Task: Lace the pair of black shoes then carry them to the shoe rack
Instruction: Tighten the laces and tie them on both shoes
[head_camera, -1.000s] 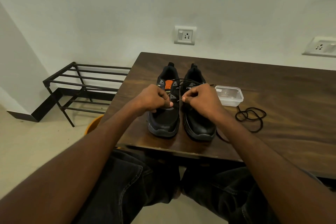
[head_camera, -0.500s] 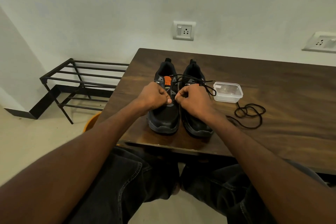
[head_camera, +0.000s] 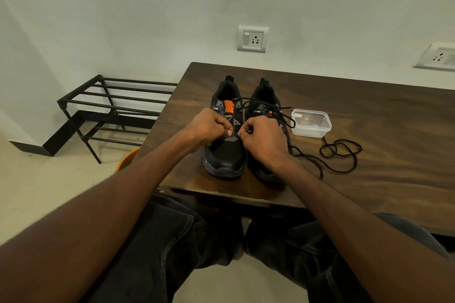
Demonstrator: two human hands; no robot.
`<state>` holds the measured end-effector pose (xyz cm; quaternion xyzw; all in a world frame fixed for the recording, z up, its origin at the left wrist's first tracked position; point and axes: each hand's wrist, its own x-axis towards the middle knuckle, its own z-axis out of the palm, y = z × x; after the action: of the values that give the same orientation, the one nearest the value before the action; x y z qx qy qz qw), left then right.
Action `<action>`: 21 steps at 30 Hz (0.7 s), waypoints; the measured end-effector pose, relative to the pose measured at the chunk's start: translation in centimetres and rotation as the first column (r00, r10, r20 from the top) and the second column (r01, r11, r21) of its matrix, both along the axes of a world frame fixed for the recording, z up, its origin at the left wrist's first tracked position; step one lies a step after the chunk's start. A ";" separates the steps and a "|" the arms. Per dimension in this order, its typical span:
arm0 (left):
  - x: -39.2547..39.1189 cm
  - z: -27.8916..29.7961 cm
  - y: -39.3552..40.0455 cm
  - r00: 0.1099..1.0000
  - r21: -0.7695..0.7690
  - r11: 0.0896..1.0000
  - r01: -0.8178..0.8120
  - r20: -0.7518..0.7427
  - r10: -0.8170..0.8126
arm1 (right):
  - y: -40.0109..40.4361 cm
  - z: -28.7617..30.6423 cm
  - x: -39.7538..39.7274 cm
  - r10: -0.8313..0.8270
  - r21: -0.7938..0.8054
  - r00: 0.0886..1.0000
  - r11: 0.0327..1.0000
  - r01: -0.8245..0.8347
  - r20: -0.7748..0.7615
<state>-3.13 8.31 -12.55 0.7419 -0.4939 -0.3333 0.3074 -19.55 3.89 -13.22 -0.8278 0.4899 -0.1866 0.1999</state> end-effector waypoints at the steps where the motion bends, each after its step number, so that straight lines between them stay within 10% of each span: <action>1: -0.1 0.1 0.0 1.000 0.004 1.000 0.009 0.006 -0.009 | 0.0 0.0 0.0 -0.001 0.005 1.000 1.000 0.001 0.012; 12: -0.6 1.0 -0.1 0.971 0.031 0.994 0.107 0.210 -0.111 | -0.7 0.8 0.6 0.235 -0.030 0.965 0.970 -0.240 -0.115; 21: 3.1 4.2 1.9 0.997 -0.227 0.971 0.075 0.001 -0.077 | -1.8 1.5 0.3 0.269 0.031 0.948 0.963 -0.268 -0.171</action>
<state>0.00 10.19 -8.35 0.6813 -0.5557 -0.2892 0.3788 -19.26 2.12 -11.73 -0.8992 0.3888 -0.0828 0.1829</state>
